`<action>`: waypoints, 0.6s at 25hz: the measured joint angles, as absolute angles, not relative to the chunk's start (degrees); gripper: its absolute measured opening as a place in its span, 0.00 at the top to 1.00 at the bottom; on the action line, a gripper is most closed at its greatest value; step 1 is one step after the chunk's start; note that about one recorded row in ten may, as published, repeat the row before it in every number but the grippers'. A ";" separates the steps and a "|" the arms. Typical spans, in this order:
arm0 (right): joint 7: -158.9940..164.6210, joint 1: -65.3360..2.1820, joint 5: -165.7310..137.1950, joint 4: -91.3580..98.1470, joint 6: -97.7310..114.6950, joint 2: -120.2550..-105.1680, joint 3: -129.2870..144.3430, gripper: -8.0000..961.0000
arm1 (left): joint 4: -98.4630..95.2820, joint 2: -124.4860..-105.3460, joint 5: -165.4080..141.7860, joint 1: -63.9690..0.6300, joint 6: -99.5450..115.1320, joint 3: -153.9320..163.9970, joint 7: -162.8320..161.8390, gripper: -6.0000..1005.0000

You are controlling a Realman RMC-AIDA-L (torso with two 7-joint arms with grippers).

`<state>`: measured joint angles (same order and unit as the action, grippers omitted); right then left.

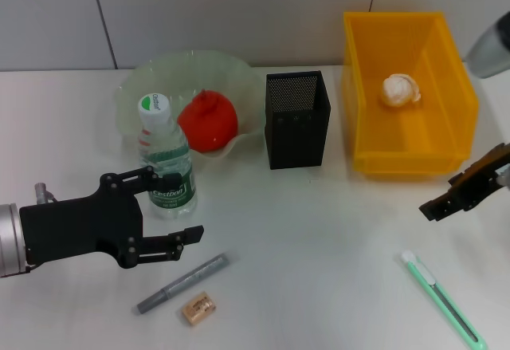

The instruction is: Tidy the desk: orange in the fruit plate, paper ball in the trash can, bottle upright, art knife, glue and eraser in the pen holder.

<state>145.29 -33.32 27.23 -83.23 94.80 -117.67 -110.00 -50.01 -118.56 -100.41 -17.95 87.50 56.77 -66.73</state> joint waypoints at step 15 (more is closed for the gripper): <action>153.13 -36.51 23.08 -78.07 94.74 -118.98 -98.96 0.28 | -49.92 -118.66 -100.08 -17.68 87.76 57.31 -67.49 0.19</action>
<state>153.13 -36.51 23.08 -78.07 94.74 -118.98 -98.96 -49.92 -118.66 -100.08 -17.68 87.76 57.31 -67.49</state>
